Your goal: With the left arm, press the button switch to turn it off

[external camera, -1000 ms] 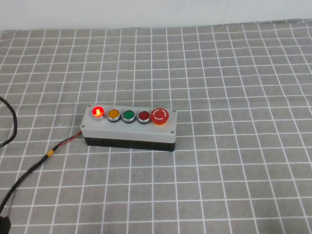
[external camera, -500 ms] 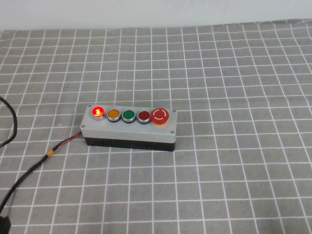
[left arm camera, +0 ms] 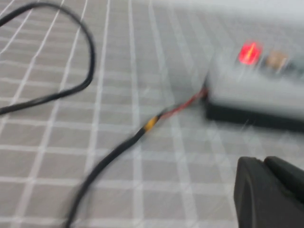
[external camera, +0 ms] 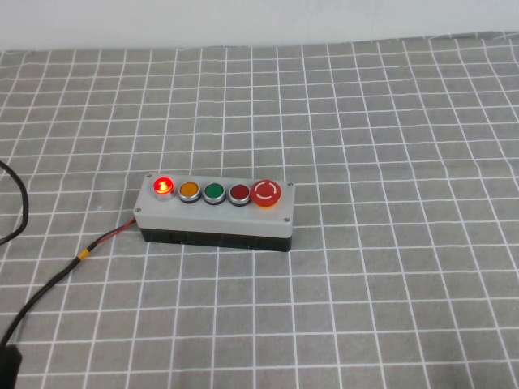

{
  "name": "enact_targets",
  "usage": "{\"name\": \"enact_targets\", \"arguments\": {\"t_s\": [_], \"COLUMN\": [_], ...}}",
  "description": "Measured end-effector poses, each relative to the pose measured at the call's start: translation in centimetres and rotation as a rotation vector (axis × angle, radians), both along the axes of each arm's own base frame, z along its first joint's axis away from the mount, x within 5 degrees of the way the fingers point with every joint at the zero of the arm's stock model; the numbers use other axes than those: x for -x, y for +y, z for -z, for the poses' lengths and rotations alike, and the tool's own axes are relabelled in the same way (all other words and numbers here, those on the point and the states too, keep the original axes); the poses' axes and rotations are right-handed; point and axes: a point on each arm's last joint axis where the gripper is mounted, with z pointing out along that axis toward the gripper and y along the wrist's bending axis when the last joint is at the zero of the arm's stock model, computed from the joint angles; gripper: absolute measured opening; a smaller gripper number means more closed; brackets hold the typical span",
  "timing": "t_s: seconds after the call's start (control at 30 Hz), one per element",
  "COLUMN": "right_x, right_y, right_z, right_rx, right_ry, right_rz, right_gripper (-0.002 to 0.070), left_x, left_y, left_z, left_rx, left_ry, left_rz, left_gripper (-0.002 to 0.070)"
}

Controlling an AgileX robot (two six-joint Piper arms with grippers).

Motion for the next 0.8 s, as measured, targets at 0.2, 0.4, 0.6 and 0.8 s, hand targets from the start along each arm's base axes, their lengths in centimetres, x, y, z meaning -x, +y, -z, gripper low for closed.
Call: {"name": "enact_targets", "arguments": {"t_s": [0.2, 0.4, 0.6, 0.8], "right_x": [0.0, 0.0, 0.0, 0.0], "right_y": [0.0, 0.0, 0.0, 0.0], "right_z": [0.0, 0.0, 0.0, 0.0], "right_rx": [0.0, 0.0, 0.0, 0.0], "right_ry": [0.0, 0.0, 0.0, 0.0], "right_rz": [0.0, 0.0, 0.0, 0.0], "right_gripper": [-0.0017, -0.0017, -0.0017, -0.0017], "left_x": [-0.2, -0.3, -0.7, -4.2], "left_y": [-0.1, 0.1, -0.4, -1.7], "left_z": [-1.4, -2.2, -4.8, -9.4], "left_rx": [0.277, 0.35, 0.343, 0.284], "left_ry": [-0.116, -0.195, -0.102, 0.213], "left_rz": [-0.026, -0.053, -0.02, 0.048], "left_gripper": [-0.0004, -0.0004, -0.0004, -0.0004]}}
